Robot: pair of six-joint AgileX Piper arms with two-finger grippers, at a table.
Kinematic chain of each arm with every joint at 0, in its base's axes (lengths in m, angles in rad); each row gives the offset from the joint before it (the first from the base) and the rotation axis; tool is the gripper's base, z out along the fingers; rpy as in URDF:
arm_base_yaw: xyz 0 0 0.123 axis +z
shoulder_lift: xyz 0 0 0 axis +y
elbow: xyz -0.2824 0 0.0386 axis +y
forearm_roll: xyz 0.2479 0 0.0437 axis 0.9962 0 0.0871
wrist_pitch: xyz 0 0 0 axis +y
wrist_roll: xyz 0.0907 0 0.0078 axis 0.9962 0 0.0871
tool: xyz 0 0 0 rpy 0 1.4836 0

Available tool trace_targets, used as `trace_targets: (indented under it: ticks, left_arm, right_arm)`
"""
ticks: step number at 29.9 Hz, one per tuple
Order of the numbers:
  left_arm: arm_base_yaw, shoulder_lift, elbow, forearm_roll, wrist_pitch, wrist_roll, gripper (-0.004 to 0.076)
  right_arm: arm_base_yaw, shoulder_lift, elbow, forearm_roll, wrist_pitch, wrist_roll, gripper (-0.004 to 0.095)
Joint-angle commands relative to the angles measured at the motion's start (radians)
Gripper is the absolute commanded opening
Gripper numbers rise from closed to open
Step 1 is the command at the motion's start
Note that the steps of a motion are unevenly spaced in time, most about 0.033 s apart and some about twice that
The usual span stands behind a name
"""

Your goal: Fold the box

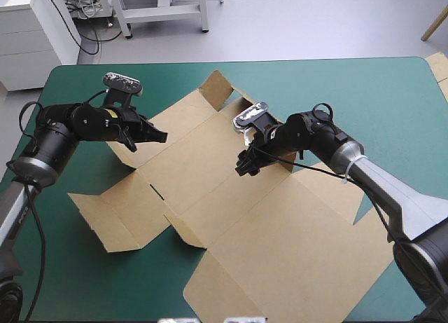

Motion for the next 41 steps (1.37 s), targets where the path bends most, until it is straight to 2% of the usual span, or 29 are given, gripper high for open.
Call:
trace_targets:
  ticks: [1,10,16,20,23,32,37,41]
  left_arm:
    - [0.000,-0.043,-0.033,-0.024,-0.043,-0.002,-0.0008]
    - [0.000,-0.043,-0.033,-0.024,-0.043,-0.002,-0.0008]
    - [0.000,-0.043,-0.033,-0.026,-0.043,-0.002,-0.0008]
    - [0.000,-0.043,-0.033,-0.026,-0.043,-0.002,-0.0008]
    - [0.000,-0.043,-0.033,-0.036,-0.041,-0.002,-0.0008]
    - [0.000,-0.043,-0.033,-0.049,-0.040,-0.002,-0.0008]
    - [0.000,-0.043,-0.033,-0.045,-0.035,-0.002,-0.0008]
    - [0.000,-0.043,-0.033,-0.045,-0.035,-0.002,-0.0008]
  right_arm:
    - [-0.001,-0.045,-0.033,0.018,-0.027,-0.009,0.0668]
    - [-0.001,-0.045,-0.033,0.018,-0.025,-0.009,0.0666]
    - [-0.001,-0.045,-0.033,0.018,-0.025,-0.009,0.0601]
    - [-0.001,-0.045,-0.041,0.014,-0.019,-0.009,0.0597]
    - [-0.001,-0.045,-0.085,-0.012,0.027,-0.009,0.0597]
    - [-0.001,-0.045,-0.331,-0.096,0.270,0.004,0.0597]
    - [-0.042,-0.047,-0.461,-0.134,0.391,0.028,0.0597]
    - [-0.112,-0.073,-0.496,-0.136,0.396,0.030,0.0597]
